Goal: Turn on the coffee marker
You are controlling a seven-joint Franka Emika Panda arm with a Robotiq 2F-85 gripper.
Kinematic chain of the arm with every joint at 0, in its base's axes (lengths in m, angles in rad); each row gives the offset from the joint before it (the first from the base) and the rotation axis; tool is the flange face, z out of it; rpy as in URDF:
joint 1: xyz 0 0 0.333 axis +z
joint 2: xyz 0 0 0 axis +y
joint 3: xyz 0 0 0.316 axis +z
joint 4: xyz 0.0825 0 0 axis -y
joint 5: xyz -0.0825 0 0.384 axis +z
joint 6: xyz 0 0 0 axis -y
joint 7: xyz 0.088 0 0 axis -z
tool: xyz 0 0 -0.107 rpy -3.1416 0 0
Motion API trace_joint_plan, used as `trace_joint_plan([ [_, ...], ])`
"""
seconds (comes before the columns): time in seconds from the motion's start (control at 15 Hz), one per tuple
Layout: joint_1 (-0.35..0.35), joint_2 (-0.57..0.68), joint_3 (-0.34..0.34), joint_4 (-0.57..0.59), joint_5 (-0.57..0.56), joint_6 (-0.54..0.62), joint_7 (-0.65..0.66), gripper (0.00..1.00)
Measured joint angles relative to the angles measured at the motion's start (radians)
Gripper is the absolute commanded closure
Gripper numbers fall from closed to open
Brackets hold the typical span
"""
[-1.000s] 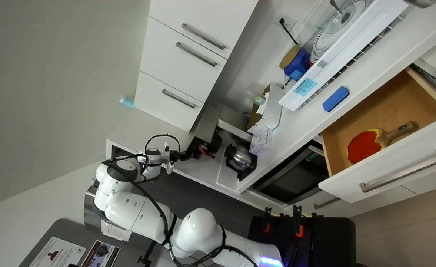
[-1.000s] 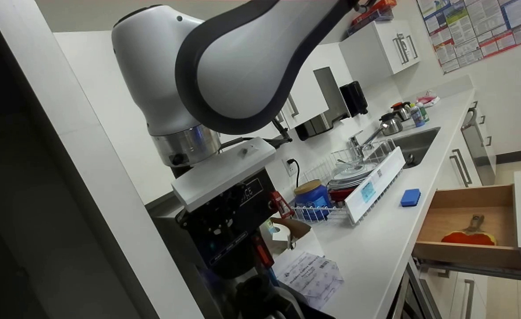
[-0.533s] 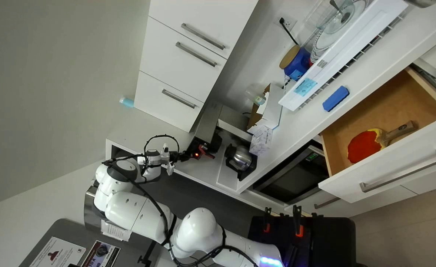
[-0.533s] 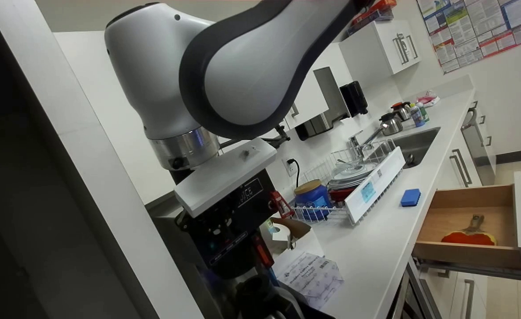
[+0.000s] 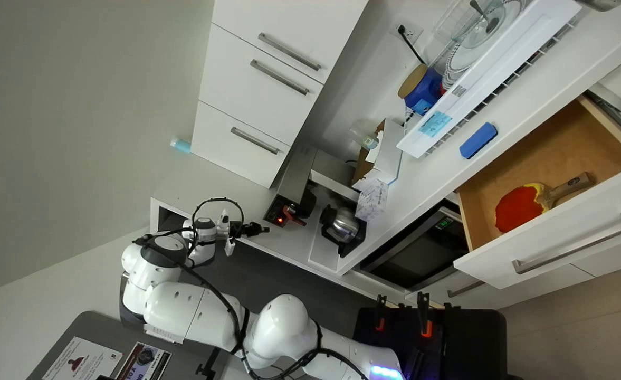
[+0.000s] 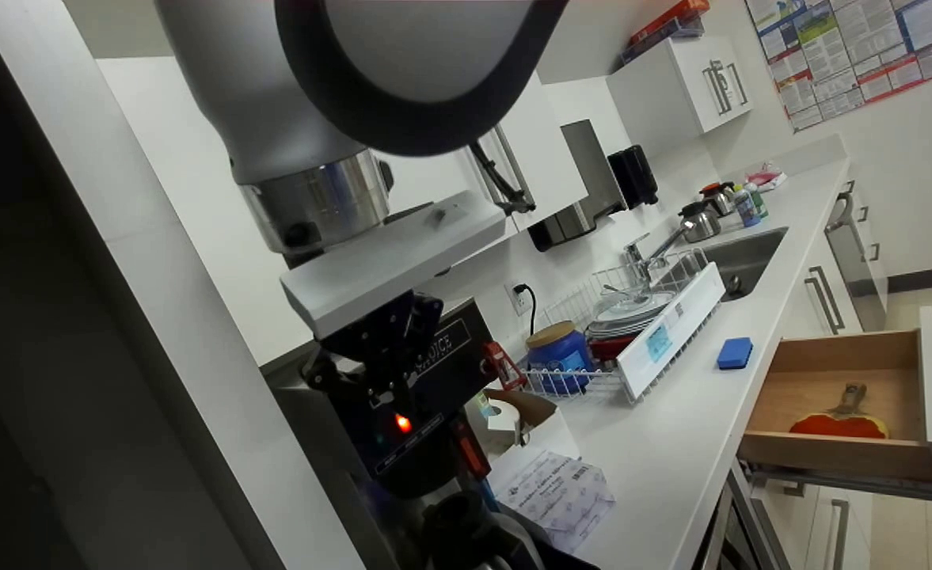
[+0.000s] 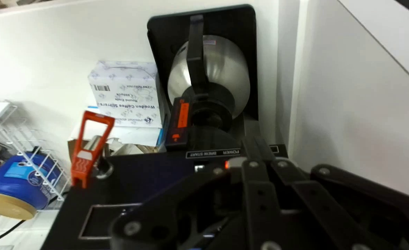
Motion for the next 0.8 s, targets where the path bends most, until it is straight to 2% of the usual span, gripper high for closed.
trace_joint_plan([
  [0.27,0.006,-0.098,0.004,-0.033,0.073,-0.103,-0.001,1.00],
  [0.8,0.006,-0.173,0.010,-0.099,0.155,-0.120,-0.027,1.00],
])
